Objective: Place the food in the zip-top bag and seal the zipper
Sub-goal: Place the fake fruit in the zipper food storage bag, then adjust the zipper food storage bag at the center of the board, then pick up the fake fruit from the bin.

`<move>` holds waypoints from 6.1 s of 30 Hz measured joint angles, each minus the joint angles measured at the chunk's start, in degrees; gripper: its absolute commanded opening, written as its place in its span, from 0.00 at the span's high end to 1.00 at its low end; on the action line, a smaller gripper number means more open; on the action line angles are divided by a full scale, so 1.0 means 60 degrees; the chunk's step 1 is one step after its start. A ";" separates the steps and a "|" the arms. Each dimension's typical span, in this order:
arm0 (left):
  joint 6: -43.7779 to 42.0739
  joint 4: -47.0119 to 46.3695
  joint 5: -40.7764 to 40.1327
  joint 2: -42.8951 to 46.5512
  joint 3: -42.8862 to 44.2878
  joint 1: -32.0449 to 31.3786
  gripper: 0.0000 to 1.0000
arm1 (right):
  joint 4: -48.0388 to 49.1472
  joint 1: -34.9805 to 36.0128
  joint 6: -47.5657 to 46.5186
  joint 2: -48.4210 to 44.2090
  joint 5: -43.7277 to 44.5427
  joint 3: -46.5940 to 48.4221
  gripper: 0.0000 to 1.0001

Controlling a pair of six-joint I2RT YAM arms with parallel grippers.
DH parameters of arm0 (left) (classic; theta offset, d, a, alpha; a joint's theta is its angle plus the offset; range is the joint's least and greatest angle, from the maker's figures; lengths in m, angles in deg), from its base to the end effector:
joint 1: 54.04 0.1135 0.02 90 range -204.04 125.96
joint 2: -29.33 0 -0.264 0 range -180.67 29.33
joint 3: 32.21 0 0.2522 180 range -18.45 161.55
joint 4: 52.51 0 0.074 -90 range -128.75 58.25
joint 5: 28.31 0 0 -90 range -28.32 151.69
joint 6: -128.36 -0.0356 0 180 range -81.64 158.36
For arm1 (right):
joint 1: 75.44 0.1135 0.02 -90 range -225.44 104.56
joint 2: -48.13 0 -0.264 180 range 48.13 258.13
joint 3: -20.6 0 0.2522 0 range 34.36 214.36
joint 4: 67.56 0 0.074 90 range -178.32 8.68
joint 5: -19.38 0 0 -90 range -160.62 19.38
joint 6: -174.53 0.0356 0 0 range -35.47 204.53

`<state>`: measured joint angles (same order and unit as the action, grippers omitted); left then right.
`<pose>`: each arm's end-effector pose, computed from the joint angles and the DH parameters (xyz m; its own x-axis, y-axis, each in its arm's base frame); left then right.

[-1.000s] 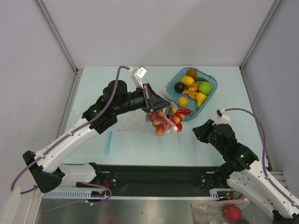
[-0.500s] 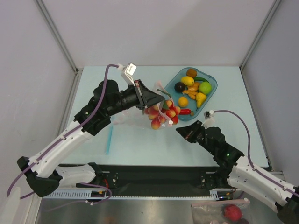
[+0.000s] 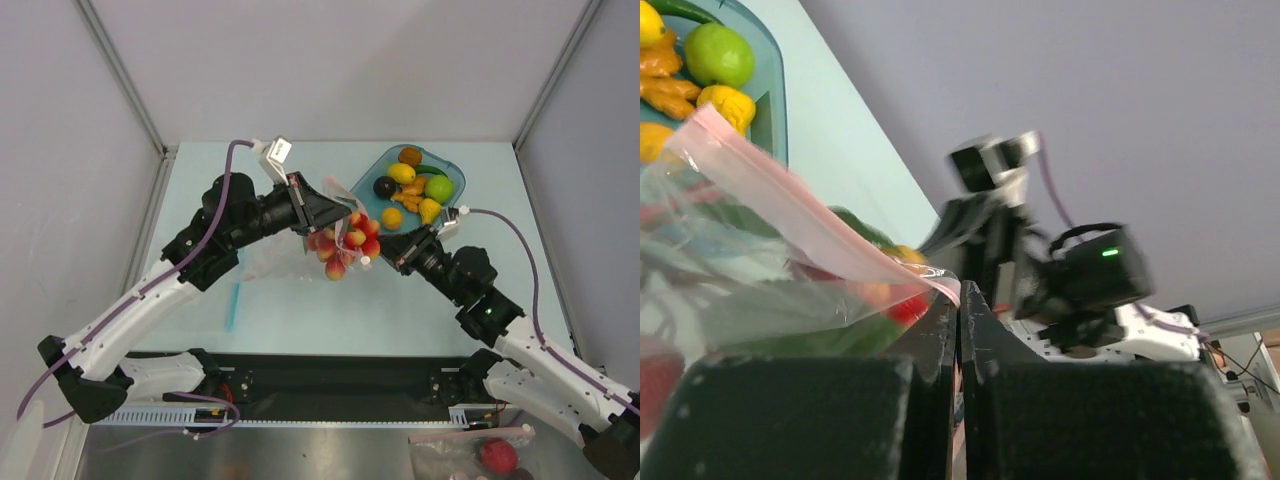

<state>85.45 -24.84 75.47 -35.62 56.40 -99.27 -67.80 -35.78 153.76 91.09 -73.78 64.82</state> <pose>0.1683 -0.1817 0.4463 -0.6611 -0.3436 -0.6670 0.5473 0.3872 -0.7420 0.1438 0.1218 0.3009 -0.6307 0.6899 -0.3555 -0.2538 0.2495 0.9345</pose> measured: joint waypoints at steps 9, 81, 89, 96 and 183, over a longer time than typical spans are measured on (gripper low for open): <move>0.0084 -0.0350 0.0219 -0.0004 -0.0670 0.0055 1.00 | -0.0827 -0.0025 -0.0124 0.0011 -0.0237 0.3027 0.96; -0.1020 0.0936 0.0321 -0.0066 -0.0696 0.0124 0.99 | -0.8378 0.2506 -0.5468 0.0929 0.3636 0.5960 0.31; -0.1993 0.2412 -0.0663 -0.0076 0.0317 0.0124 0.98 | -0.8721 0.2331 -0.5705 0.1774 0.4069 0.5996 0.34; -0.3639 0.4761 -0.3198 -0.0874 0.2889 0.0124 0.98 | -0.8003 0.0466 -0.5967 0.1708 0.3457 0.5734 0.36; -0.5934 0.2820 -0.2761 -0.0554 -0.0856 0.2310 1.00 | -0.5060 -0.3136 -0.7621 1.0586 0.2401 0.7096 0.63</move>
<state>49.85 -7.92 58.90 -38.94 51.26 -85.41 -98.16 -54.60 108.04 154.61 -59.37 107.40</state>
